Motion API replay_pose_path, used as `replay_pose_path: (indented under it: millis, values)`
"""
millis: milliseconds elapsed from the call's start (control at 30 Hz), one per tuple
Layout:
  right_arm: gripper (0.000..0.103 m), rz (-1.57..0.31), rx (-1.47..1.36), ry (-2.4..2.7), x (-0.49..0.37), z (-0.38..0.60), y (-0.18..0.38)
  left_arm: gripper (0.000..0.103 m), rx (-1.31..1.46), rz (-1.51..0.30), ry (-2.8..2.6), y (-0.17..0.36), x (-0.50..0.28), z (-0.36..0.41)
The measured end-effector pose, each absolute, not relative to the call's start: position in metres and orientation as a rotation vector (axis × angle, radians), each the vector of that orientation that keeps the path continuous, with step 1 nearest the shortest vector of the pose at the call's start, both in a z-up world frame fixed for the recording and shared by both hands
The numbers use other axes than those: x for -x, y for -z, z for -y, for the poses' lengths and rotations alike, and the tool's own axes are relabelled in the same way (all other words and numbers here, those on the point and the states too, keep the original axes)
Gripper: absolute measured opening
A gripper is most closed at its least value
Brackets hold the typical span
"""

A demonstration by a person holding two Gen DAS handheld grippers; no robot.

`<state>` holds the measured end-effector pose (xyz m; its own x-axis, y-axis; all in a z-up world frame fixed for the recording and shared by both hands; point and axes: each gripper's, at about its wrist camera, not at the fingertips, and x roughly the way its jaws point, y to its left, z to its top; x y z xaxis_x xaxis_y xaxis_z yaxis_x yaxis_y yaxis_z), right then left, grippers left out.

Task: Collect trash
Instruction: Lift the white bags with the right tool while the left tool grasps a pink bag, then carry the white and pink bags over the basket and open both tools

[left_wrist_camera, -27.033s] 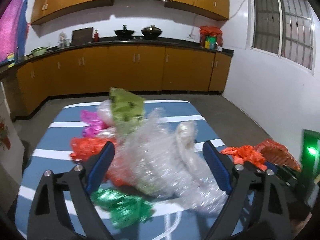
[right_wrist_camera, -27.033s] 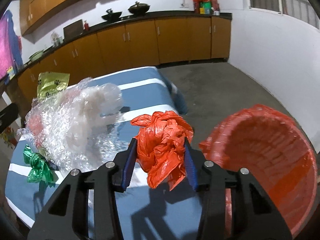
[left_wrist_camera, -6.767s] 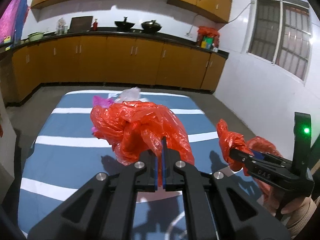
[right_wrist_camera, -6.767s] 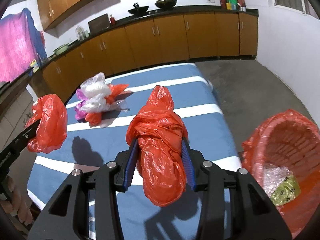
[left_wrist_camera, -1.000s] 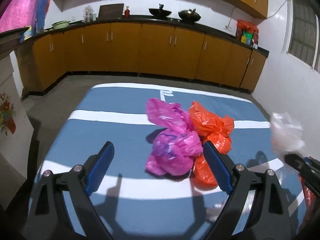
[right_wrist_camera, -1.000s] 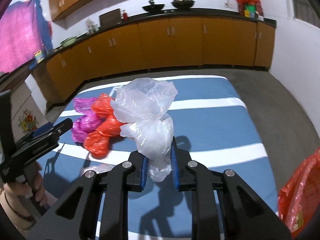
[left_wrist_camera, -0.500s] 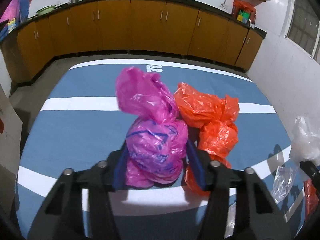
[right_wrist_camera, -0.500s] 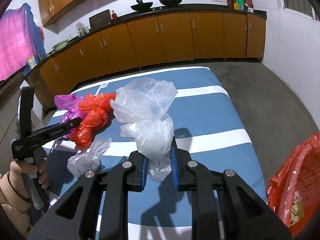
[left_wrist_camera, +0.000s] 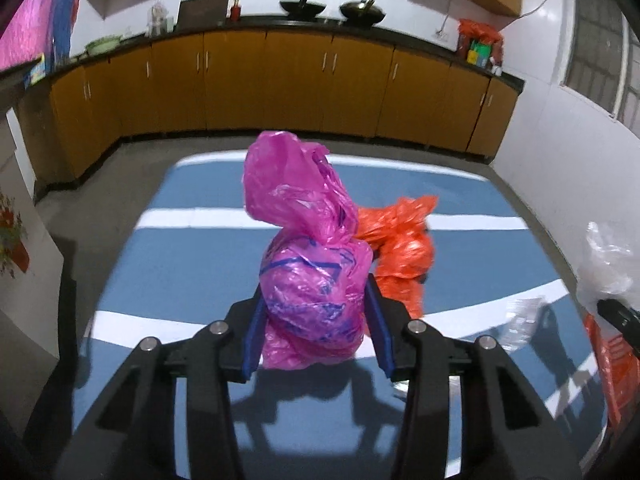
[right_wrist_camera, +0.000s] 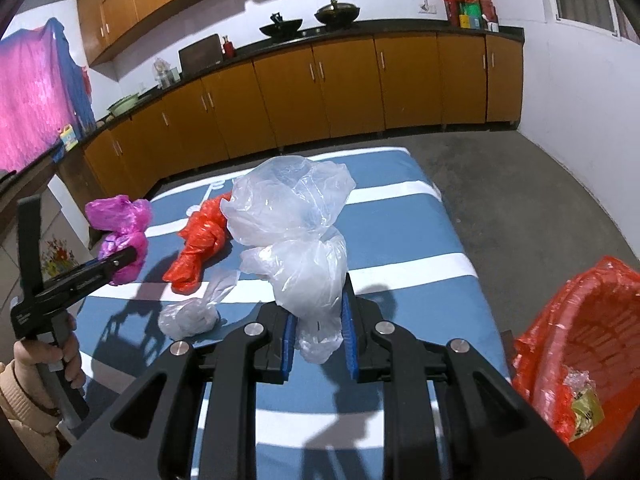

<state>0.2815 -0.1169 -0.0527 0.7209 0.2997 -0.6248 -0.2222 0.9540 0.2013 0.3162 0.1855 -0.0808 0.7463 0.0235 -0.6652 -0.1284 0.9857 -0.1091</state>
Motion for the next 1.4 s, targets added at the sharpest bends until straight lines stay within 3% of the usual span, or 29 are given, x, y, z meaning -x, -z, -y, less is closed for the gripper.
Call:
replay_pose_path:
  millis: [600,1400]
  values:
    - [0.021,-0.601,-0.198,-0.116,-0.209,0.208,0.011,0.044,0.042,-0.593,0.197,-0.004,-0.242,-0.04]
    - [0.02,-0.591,-0.33,0.154,-0.143,0.347,0.022,0.044,-0.006,-0.634,0.539,0.007,-0.225,0.128]
